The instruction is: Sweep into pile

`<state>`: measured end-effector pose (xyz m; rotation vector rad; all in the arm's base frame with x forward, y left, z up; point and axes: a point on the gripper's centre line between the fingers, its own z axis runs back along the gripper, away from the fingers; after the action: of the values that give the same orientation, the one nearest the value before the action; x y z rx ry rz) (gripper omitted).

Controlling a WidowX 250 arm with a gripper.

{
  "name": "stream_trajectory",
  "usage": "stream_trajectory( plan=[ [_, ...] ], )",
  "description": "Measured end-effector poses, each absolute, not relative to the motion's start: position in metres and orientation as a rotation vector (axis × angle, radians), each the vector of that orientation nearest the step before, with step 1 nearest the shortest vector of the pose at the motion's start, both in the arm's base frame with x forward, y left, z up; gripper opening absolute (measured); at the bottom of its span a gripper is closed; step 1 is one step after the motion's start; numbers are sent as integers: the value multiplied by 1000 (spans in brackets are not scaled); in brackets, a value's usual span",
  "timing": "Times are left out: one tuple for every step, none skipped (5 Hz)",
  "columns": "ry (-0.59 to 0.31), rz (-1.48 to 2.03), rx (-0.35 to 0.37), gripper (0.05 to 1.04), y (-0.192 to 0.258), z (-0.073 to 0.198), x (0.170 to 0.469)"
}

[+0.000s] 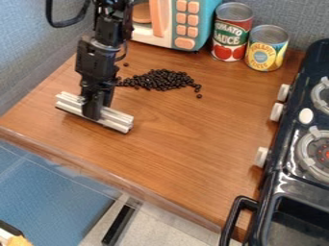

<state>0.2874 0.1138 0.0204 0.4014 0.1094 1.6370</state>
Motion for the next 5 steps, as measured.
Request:
stream_trajectory(
  plan=[
    [134,1528,361,373,124,15,274],
    [203,1502,245,373,142,17,264],
    [200,1499,185,373,148,17,265],
    [150,1493,134,373,153,22,281],
    [154,1499,107,373,153,21,291]
  ],
)
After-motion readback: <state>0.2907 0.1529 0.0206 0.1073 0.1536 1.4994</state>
